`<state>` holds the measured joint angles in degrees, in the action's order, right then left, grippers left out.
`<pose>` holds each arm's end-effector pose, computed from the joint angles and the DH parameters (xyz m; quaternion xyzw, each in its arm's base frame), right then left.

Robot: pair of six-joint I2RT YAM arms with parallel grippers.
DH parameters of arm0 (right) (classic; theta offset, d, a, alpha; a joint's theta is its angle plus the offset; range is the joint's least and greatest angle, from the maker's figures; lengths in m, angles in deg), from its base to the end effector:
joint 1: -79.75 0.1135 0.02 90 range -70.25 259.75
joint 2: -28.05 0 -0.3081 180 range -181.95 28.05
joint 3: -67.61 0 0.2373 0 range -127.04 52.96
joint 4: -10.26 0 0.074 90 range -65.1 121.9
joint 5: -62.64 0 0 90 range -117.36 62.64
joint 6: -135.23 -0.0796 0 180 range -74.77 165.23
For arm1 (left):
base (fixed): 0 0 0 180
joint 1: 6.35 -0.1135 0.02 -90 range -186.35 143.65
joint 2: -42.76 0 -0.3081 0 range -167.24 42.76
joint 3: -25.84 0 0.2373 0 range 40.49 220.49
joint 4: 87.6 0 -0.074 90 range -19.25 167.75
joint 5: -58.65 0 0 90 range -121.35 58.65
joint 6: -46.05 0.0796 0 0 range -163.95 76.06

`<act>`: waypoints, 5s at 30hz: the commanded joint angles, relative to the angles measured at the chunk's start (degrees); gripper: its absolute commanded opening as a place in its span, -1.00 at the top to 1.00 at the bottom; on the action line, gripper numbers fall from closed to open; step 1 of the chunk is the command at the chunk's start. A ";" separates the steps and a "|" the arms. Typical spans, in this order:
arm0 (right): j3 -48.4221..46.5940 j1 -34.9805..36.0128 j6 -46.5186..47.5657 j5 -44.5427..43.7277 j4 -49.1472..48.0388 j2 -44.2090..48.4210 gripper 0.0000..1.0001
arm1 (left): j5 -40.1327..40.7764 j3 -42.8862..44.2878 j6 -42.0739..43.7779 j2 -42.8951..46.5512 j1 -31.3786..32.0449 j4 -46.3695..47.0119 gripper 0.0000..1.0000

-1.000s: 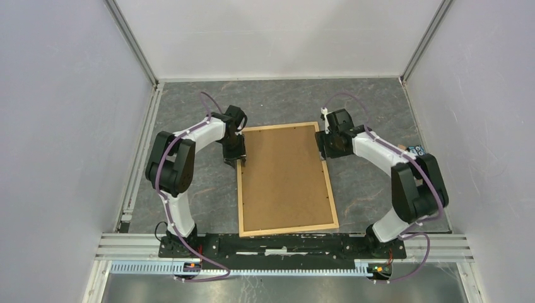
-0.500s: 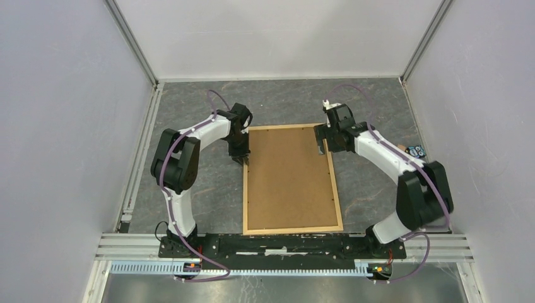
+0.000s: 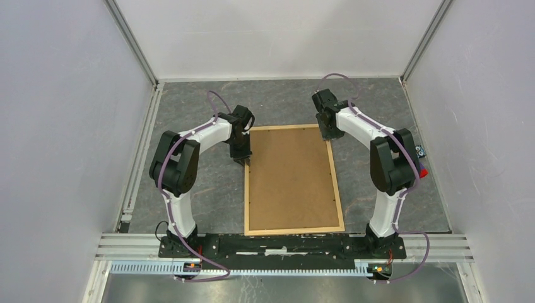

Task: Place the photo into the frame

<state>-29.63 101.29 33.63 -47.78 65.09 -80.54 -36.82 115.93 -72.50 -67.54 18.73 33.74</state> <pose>0.3924 0.1250 0.2229 -0.0470 0.9625 -0.1083 0.2441 0.3402 -0.1676 0.1701 -0.0255 0.9938 -0.0861 0.0650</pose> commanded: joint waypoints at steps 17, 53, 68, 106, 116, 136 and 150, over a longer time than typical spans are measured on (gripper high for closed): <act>1.54 0.78 1.30 1.80 -1.91 -4.32 0.32 | 0.90 -0.01 -2.02 1.18 0.59 -0.19 0.96; -1.66 0.68 0.65 -0.30 -1.33 -6.50 0.32 | 1.54 -0.16 -1.38 1.44 0.62 -0.13 0.96; -2.70 0.49 0.52 -1.60 -0.71 -6.13 0.32 | 1.76 -0.26 -1.22 1.48 0.69 -0.17 0.96; 2.32 0.37 0.70 2.37 -1.87 -7.58 0.30 | 2.31 -0.16 -1.06 0.87 0.68 -0.19 0.95; 2.50 -0.26 0.72 2.48 -3.06 -6.32 0.17 | 2.70 -0.03 -0.98 0.78 0.69 -0.59 0.96; 0.55 -2.24 2.16 5.42 -2.80 -4.65 0.06 | 2.62 0.06 -0.71 0.48 0.68 -0.53 0.96; 0.80 -2.21 2.05 5.69 -2.64 -2.86 0.10 | 2.84 0.15 -0.62 0.48 0.82 -0.60 0.95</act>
<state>-27.31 99.19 35.67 -42.15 62.07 -84.54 -35.34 115.93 -72.52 -67.45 19.13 33.74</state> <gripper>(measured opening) 0.451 0.237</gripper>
